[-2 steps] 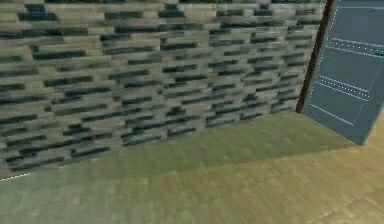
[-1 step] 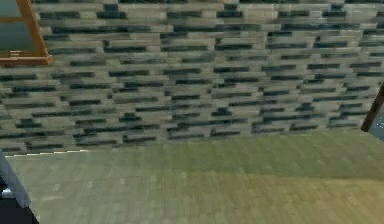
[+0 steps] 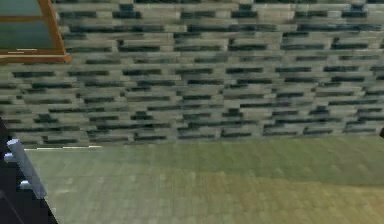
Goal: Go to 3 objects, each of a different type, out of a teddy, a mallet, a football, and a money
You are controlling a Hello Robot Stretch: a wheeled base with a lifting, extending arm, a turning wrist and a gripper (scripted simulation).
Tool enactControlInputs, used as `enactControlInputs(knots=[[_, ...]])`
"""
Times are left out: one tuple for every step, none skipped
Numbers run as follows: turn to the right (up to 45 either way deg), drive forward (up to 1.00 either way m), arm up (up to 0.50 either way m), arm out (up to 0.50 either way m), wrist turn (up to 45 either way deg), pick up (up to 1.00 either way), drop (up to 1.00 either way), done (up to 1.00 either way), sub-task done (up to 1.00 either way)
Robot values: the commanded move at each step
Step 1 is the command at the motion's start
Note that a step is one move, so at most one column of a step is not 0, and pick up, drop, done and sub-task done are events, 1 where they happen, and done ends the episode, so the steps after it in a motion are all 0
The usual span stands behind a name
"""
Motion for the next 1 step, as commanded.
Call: enactControlInputs(knots=[[0.0,0.35,0.00,0.00,0.0,0.00,0.00,0.00,0.00]])
